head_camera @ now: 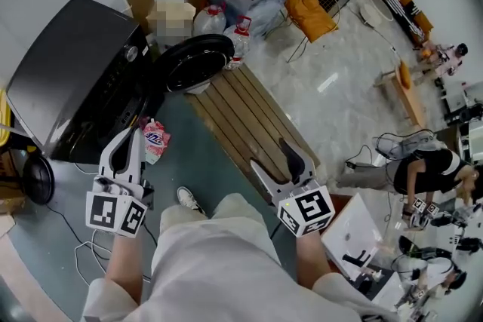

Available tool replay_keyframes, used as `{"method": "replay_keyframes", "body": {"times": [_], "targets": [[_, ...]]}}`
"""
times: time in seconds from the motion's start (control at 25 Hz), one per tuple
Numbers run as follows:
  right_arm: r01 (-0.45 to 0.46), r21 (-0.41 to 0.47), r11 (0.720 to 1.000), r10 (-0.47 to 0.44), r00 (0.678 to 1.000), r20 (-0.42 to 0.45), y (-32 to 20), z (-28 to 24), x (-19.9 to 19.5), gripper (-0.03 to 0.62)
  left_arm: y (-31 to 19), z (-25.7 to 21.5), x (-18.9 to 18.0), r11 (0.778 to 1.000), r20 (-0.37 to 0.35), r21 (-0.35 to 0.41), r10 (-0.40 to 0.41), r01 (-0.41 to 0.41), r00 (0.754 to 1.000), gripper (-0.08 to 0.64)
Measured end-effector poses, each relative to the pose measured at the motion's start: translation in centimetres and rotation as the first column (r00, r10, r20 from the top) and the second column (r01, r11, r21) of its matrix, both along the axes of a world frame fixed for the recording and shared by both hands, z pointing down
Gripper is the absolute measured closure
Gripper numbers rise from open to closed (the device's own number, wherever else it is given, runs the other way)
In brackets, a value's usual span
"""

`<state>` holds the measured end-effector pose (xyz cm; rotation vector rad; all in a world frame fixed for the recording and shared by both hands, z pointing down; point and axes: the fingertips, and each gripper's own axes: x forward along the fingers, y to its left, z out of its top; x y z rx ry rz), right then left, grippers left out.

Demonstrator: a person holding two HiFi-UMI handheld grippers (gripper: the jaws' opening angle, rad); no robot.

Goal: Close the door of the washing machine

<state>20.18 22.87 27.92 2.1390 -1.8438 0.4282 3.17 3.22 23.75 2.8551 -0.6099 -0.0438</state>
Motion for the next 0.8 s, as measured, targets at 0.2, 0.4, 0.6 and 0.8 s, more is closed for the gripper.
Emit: {"method": "replay_keyframes", "body": {"times": [0.2,0.4,0.6,0.8], "targets": [[-0.021,-0.023,1.0,0.021,1.0,0.012,-3.0,0.9,3.9,0.293,-2.6,0.5,2.2,0.999,0.012,-0.033,-0.003,0.003,1.0,0.555],[0.063,-0.022,0.998,-0.063,0.998,0.002,-9.2,1.8,8.1,0.293,-6.0,1.2,2.6,0.993,0.044,-0.049,-0.102,0.104,0.994,0.555],[0.195,-0.075,0.978,-0.198,0.98,-0.032,-15.2,4.6,13.1,0.293,-7.7,0.9,3.0,0.973,0.106,-0.04,-0.222,0.227,0.969,0.556],[0.284,-0.114,0.952,-0.276,0.958,0.081,-21.0,8.7,16.7,0.293,-9.1,1.5,4.0,0.945,0.17,-0.044,-0.314,0.325,0.934,0.555]]}}
